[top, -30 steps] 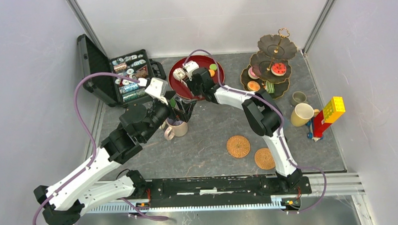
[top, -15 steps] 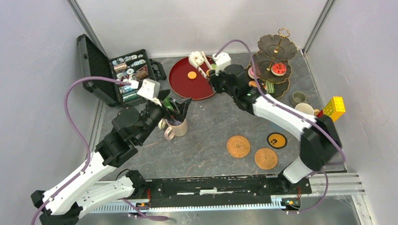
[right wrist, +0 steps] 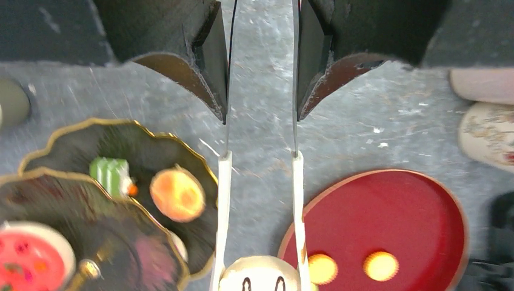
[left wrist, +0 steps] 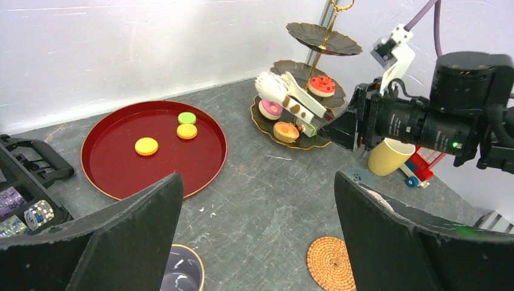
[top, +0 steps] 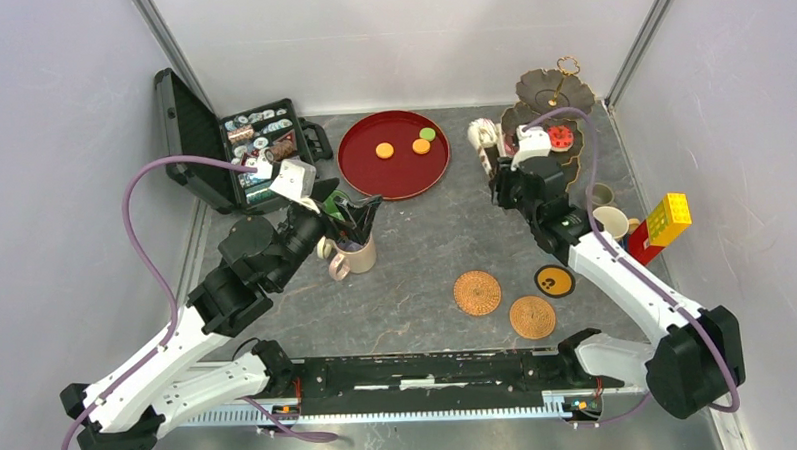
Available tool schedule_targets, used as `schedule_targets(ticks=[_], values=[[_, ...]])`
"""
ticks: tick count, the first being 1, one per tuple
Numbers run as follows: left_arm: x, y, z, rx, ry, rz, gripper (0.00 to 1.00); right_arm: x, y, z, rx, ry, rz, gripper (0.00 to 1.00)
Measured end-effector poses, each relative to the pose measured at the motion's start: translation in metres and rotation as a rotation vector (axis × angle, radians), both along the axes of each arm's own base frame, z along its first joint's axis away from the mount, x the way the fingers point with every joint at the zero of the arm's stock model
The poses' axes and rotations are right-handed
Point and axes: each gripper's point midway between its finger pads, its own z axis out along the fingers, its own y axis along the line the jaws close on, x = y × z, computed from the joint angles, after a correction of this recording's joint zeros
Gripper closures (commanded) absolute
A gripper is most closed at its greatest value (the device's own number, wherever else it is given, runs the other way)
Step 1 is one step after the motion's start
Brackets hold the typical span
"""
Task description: Serve the afternoon tea
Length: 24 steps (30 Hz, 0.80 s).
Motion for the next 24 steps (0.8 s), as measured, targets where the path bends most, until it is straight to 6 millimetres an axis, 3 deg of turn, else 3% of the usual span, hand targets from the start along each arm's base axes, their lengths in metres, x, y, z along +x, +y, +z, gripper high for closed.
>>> schedule_targets(ticks=[3, 6, 18, 24], values=[[0.000, 0.000, 0.000, 0.000, 0.000, 0.000, 0.00, -0.003, -0.023, -0.022, -0.006, 0.059, -0.081, 0.88], [0.000, 0.000, 0.000, 0.001, 0.000, 0.000, 0.00, -0.004, -0.037, -0.031, -0.004, 0.080, -0.135, 0.88], [0.001, -0.003, -0.003, 0.009, 0.007, -0.004, 0.00, -0.004, -0.046, -0.013, 0.007, 0.026, -0.151, 0.85], [0.002, -0.004, -0.004, 0.012, 0.009, -0.005, 0.00, -0.001, -0.065, -0.015, -0.019, 0.028, -0.221, 0.82]])
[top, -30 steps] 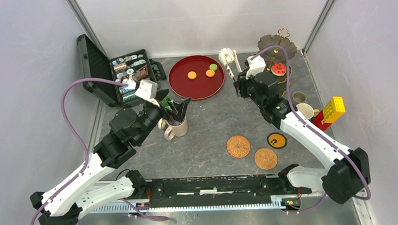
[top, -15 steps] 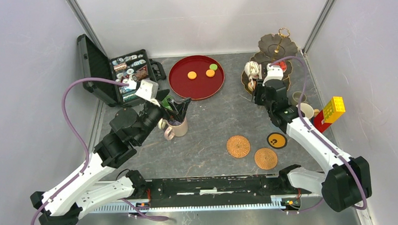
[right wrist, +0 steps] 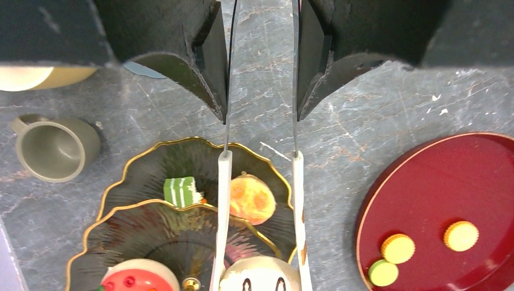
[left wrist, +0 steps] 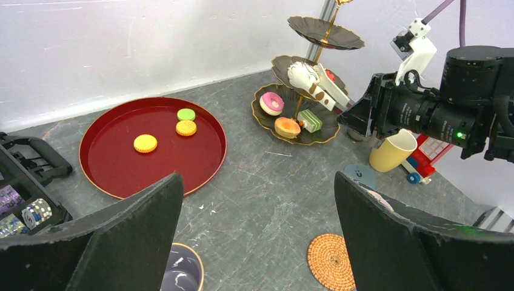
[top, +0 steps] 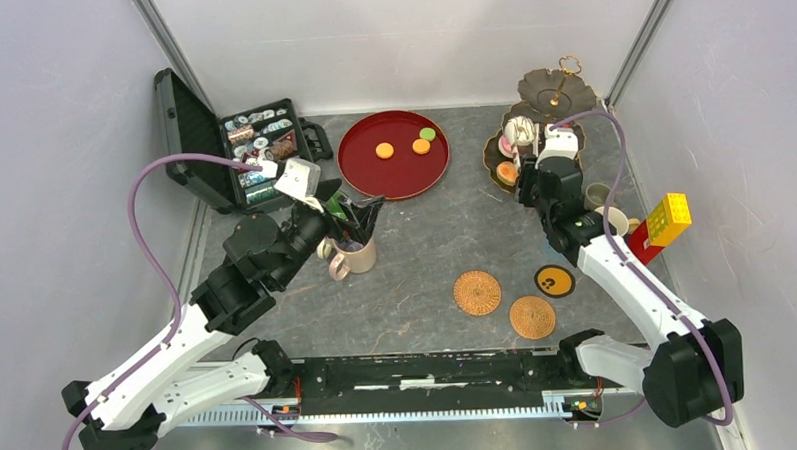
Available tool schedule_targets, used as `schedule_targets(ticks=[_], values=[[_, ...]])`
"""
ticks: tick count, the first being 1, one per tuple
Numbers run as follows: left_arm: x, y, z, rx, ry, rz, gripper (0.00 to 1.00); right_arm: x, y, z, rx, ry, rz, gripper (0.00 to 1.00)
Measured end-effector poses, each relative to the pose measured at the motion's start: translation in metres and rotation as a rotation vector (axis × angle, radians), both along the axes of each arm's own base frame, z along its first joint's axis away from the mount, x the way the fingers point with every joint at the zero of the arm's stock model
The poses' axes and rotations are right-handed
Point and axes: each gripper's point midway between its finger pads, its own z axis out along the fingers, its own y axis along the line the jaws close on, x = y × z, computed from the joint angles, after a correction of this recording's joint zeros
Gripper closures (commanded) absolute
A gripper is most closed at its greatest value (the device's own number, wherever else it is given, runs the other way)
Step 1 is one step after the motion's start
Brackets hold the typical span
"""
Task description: Serve the afternoon tea
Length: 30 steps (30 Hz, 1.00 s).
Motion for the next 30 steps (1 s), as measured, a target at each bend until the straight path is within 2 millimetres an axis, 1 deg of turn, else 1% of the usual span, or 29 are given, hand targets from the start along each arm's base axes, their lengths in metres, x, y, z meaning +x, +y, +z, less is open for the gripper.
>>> schedule_targets(ticks=[4, 7, 10, 16, 18, 22, 30], values=[[0.000, 0.000, 0.000, 0.001, 0.000, 0.000, 0.00, 0.005, -0.011, -0.008, -0.013, 0.023, -0.039, 0.71], [0.000, -0.001, -0.001, 0.002, 0.001, -0.002, 0.00, 0.008, -0.014, -0.017, -0.024, 0.047, -0.045, 0.66], [0.000, -0.002, -0.002, 0.005, 0.004, -0.007, 0.00, 0.010, -0.016, -0.023, -0.036, 0.065, -0.049, 0.58], [0.001, -0.006, -0.005, 0.014, 0.010, -0.018, 0.00, 0.012, -0.017, -0.023, -0.051, 0.066, -0.044, 0.46], [0.001, -0.007, -0.006, 0.016, 0.012, -0.018, 0.00, 0.013, -0.017, -0.020, -0.056, 0.061, -0.042, 0.44], [0.002, -0.007, -0.006, 0.017, 0.013, -0.019, 0.00, 0.013, -0.018, -0.017, -0.064, 0.055, -0.037, 0.44], [0.001, -0.008, -0.006, 0.017, 0.013, -0.026, 0.00, 0.006, -0.021, -0.003, -0.071, 0.027, -0.031, 0.40]])
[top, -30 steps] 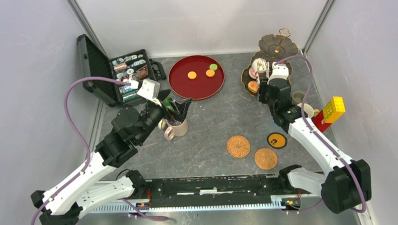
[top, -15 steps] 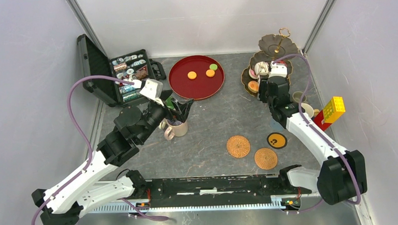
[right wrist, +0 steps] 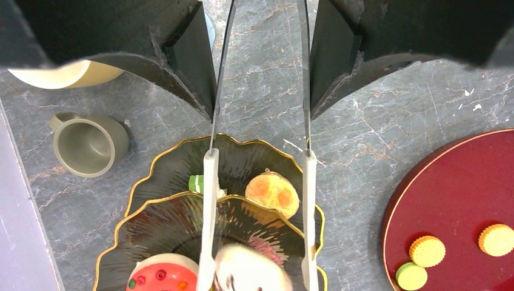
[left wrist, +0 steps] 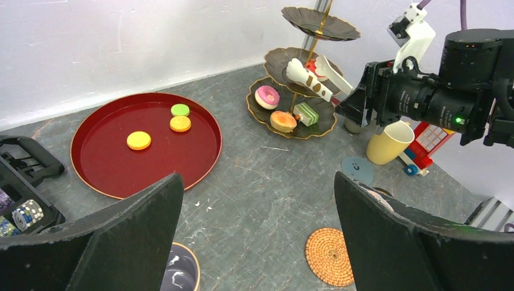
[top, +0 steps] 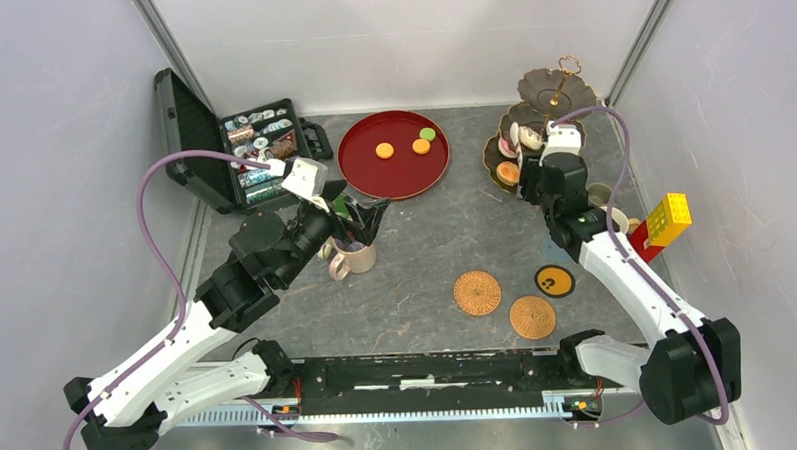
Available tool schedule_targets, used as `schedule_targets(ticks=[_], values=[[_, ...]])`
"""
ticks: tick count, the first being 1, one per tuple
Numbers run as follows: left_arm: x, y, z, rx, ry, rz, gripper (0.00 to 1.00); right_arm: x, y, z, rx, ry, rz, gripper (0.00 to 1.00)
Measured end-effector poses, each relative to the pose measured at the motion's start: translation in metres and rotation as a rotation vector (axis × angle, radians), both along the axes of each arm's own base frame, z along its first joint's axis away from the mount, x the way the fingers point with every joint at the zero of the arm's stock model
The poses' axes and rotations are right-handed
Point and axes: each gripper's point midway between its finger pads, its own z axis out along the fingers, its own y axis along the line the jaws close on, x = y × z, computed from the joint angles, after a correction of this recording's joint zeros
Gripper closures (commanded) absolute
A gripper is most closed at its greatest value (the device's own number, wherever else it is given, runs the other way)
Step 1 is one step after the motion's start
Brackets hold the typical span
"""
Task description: Serve the afternoon tea
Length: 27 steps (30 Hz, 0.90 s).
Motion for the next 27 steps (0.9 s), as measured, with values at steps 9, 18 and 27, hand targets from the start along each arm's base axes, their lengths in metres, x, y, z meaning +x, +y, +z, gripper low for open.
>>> schedule_targets(ticks=[9, 18, 27], values=[[0.000, 0.000, 0.000, -0.001, 0.000, -0.002, 0.00, -0.009, -0.003, 0.012, -0.001, -0.017, 0.005, 0.42], [-0.003, -0.002, 0.001, -0.004, -0.004, -0.025, 0.00, -0.025, 0.027, 0.032, 0.025, -0.051, 0.221, 0.44], [-0.004, -0.002, 0.002, -0.005, -0.005, -0.026, 0.00, -0.015, 0.109, 0.023, 0.086, 0.031, 0.539, 0.44]])
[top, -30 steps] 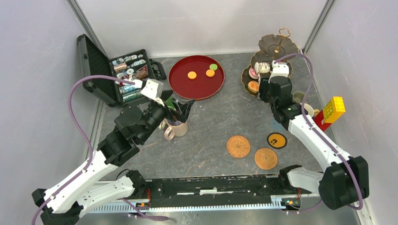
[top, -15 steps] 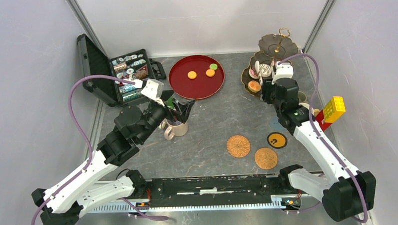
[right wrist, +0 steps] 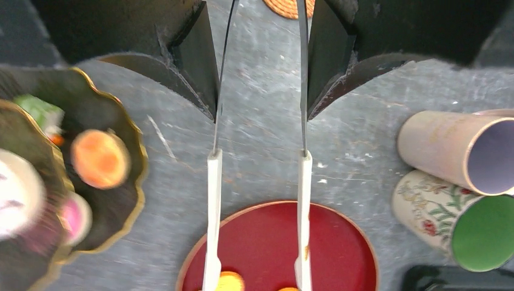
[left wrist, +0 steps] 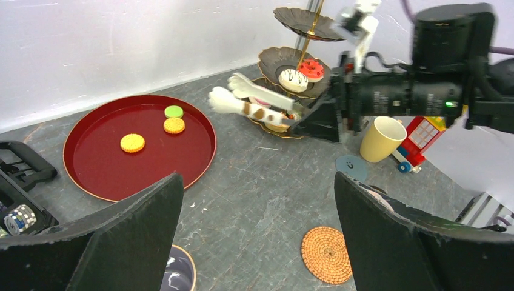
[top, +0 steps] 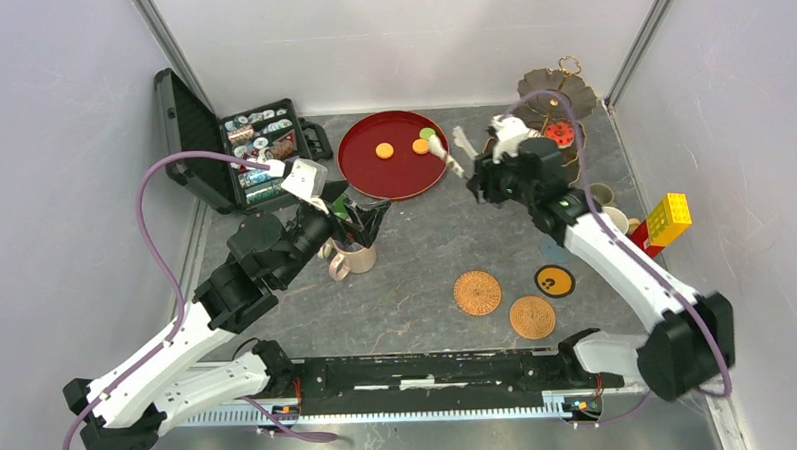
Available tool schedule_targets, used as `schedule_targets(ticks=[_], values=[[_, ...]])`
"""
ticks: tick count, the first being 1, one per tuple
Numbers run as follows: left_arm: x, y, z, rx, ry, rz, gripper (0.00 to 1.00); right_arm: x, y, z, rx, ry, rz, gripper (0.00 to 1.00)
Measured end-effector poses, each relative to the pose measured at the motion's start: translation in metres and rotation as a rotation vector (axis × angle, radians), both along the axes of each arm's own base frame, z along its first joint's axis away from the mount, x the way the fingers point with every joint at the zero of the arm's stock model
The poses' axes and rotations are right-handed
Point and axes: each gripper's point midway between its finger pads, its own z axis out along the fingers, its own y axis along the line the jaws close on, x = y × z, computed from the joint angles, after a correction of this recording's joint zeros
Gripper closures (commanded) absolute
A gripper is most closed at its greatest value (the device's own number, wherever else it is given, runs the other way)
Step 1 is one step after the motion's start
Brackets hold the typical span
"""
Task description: Serve the afternoon tea
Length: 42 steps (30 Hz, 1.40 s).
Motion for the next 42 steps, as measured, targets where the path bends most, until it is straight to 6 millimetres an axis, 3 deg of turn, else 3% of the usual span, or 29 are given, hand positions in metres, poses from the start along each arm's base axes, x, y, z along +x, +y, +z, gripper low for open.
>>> schedule_targets(ticks=[6, 11, 19, 32, 34, 38, 42], values=[[0.001, 0.000, 0.000, 0.001, 0.001, 0.005, 0.00, 0.034, 0.067, -0.021, 0.005, 0.101, 0.080, 0.44], [0.002, 0.000, -0.002, 0.006, 0.005, 0.009, 0.00, 0.073, 0.086, -0.049, 0.000, 0.194, 0.016, 0.43], [0.005, -0.002, -0.007, 0.018, 0.015, 0.016, 0.00, 0.119, 0.094, -0.086, -0.040, 0.280, -0.106, 0.39], [0.007, -0.004, -0.010, 0.027, 0.022, 0.018, 0.00, 0.146, 0.091, -0.117, -0.088, 0.310, -0.190, 0.38], [0.008, -0.004, -0.010, 0.028, 0.023, 0.018, 0.00, 0.148, 0.092, -0.120, -0.090, 0.313, -0.190, 0.34], [0.008, -0.005, -0.011, 0.030, 0.024, 0.018, 0.00, 0.149, 0.093, -0.124, -0.106, 0.312, -0.175, 0.17], [0.008, -0.005, -0.012, 0.031, 0.025, 0.018, 0.00, 0.147, 0.090, -0.129, -0.135, 0.294, -0.152, 0.11]])
